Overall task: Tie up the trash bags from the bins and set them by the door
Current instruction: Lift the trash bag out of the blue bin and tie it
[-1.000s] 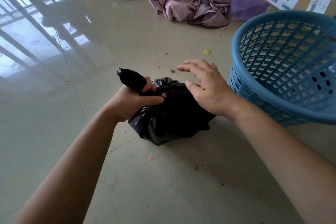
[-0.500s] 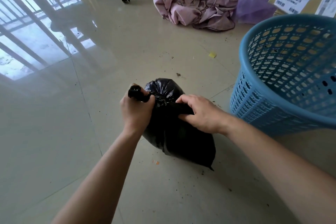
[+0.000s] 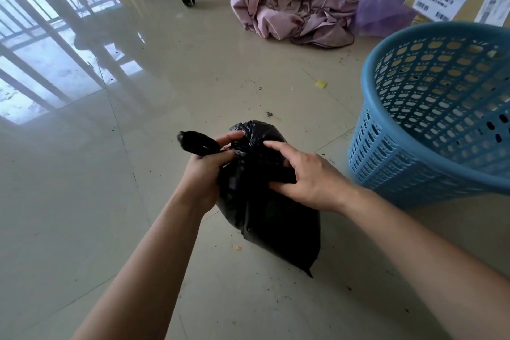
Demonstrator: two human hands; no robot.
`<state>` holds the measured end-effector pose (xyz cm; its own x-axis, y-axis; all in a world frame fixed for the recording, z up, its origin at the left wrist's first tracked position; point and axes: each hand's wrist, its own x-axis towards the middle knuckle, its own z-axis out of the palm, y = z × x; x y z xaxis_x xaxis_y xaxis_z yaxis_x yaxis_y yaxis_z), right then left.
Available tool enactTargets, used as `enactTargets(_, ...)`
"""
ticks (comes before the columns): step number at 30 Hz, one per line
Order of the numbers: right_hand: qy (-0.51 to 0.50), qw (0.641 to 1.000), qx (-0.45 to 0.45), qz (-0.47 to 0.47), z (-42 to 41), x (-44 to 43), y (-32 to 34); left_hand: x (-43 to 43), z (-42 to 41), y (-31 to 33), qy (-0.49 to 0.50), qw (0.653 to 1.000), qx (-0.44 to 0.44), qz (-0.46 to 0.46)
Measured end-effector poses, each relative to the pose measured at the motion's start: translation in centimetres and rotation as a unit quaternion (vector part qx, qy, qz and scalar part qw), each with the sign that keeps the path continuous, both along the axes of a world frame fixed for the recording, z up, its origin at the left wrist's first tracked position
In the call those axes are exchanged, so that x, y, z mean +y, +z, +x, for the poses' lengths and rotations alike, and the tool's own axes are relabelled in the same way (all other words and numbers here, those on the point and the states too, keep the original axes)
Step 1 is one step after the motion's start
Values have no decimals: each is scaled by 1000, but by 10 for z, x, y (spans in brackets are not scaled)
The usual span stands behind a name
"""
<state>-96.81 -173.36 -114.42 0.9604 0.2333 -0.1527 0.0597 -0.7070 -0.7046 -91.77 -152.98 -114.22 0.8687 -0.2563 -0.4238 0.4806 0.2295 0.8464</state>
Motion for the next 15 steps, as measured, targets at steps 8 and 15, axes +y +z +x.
enactTargets(8, -5, 1000, -28, -8, -12, 2, -11, -11, -6, 2, 44, 997, -36, 52)
enactTargets(15, -13, 996, -75, -41, -22, -3, -13, -13, -15, -5, 70, 982, -100, 145)
